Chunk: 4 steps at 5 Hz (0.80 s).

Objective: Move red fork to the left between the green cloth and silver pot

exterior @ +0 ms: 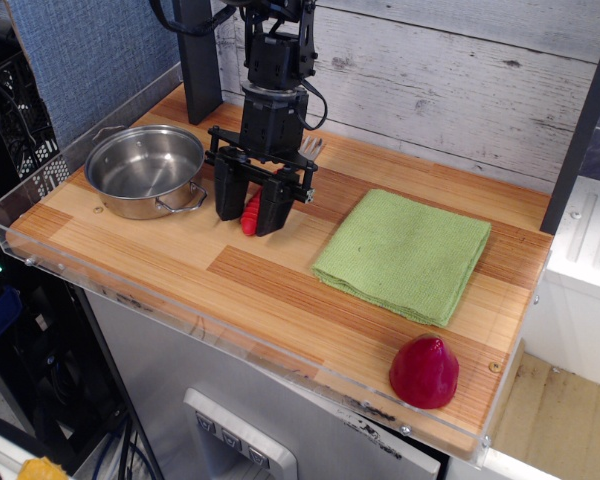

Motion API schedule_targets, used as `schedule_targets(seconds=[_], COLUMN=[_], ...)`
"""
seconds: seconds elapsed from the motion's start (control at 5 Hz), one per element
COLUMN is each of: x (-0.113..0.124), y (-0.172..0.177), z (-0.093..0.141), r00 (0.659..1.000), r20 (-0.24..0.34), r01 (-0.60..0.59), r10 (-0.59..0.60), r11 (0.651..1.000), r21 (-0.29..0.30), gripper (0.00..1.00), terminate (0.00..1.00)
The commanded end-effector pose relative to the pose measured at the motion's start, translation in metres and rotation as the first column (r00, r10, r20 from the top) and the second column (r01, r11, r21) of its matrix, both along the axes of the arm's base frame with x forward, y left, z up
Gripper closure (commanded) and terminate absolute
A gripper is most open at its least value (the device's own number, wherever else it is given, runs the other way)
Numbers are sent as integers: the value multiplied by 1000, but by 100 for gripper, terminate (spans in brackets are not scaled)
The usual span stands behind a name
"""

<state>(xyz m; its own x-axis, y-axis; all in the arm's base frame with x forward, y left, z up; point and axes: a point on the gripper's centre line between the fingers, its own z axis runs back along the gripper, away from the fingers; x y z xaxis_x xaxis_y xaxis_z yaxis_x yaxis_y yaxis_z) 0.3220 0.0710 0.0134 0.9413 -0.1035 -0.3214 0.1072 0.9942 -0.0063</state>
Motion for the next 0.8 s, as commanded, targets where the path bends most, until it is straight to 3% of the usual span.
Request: schedule_targets(seconds=[0.0, 0.2, 0.4, 0.6], x=[-2, -9, -10, -8], y=[5, -1, -8, -11], z=[104, 152, 186, 186], r00=[955, 876, 833, 833], r20=[296, 482, 551, 549], r01=[-27, -65, -92, -93], r10=[0, 14, 47, 69], r11=[996, 994, 994, 996], r21=[88, 88, 53, 15], gripper=[0, 0, 0, 0], terminate=[0, 0, 0, 0])
